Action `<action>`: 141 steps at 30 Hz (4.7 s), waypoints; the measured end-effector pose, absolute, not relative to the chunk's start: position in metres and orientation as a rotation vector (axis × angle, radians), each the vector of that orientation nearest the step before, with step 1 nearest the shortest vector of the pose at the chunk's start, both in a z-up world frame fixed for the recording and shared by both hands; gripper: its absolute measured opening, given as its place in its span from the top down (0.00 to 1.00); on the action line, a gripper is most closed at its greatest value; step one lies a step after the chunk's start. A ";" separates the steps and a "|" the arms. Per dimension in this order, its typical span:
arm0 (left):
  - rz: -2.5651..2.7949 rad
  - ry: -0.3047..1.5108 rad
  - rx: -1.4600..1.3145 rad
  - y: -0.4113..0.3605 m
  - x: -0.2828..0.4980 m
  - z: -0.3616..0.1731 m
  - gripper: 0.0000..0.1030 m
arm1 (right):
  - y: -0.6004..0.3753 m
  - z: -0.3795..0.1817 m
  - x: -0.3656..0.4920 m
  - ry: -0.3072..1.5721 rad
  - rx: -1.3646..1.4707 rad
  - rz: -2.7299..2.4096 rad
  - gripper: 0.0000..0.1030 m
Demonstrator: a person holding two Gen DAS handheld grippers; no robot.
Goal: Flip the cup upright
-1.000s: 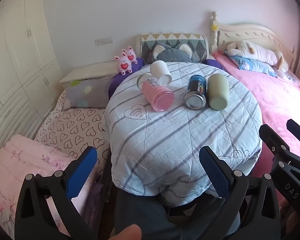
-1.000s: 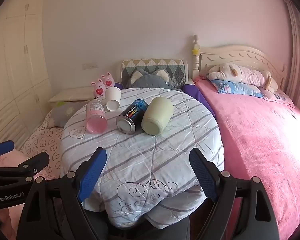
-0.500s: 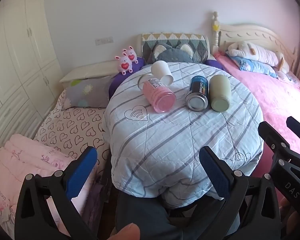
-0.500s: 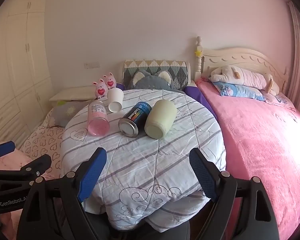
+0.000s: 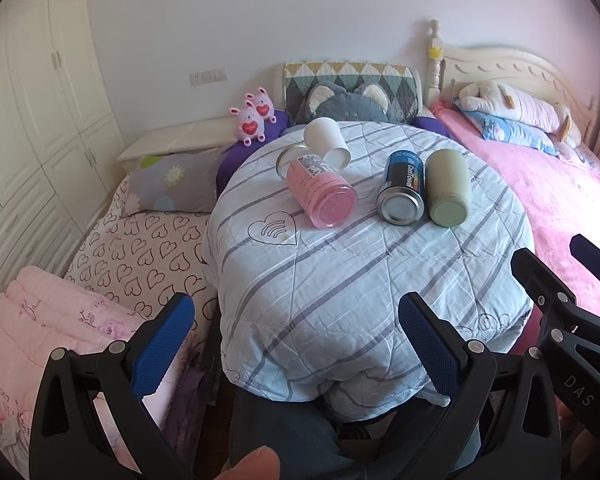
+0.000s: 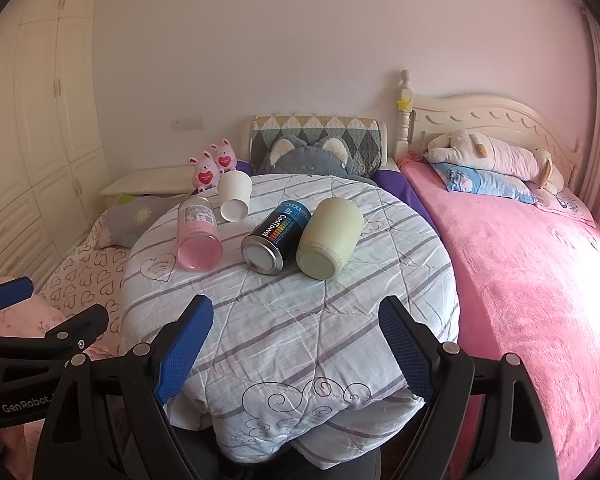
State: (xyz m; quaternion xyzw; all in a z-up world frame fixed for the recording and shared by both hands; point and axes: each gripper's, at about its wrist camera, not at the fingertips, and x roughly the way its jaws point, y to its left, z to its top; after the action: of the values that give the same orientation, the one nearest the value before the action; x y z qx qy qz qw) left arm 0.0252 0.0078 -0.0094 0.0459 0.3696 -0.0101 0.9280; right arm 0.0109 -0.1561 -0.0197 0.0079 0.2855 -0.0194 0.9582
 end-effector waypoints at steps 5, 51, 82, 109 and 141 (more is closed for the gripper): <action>-0.011 0.787 0.094 0.012 0.046 -0.015 0.00 | -0.152 -0.021 0.028 0.603 0.003 -0.030 0.17; 0.036 1.158 0.041 -0.051 0.437 -0.085 0.00 | -0.216 -0.053 0.294 0.826 0.148 0.028 0.17; -0.024 1.253 -0.053 -0.068 0.444 -0.102 0.38 | -0.254 -0.059 0.367 0.916 0.190 0.018 0.17; -0.207 1.077 0.003 -0.039 0.210 -0.005 0.37 | -0.236 0.003 0.187 0.708 0.202 -0.034 0.17; -0.180 1.078 0.062 -0.038 0.146 -0.085 0.02 | -0.227 -0.048 0.105 0.794 0.201 -0.085 0.17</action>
State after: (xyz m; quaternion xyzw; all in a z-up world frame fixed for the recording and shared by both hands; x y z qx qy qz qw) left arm 0.1463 -0.0378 -0.0851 0.0292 0.5125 -0.0855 0.8539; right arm 0.1054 -0.2274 -0.0476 0.0976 0.3858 -0.0411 0.9165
